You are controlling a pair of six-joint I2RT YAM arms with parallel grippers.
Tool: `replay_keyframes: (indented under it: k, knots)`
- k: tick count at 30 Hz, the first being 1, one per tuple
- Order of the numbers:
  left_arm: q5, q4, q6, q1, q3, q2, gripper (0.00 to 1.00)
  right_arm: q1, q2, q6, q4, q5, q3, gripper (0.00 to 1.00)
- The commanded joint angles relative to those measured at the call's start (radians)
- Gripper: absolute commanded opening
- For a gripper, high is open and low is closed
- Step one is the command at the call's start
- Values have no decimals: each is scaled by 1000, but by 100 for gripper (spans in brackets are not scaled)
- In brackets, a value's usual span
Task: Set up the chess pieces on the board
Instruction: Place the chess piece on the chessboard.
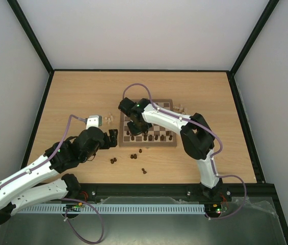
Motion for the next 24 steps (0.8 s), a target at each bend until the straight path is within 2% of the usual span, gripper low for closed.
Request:
replay_keyframes:
  k: [1,9,14,24]
  knots:
    - [-20,-18,7,6,-9,-5,99,10,25,2,-15,-13,-20,11]
    - [-20,-21,7,7,-9,-3,99,12,28,-1,9,-37,-42,12]
    - [-18,-22,6,8,-7,0,99,11,23,-4,6,-27,-39,23]
    - [-21,-25,3,9,-3,3,99,12,-28,-9,-3,20,-5,24]
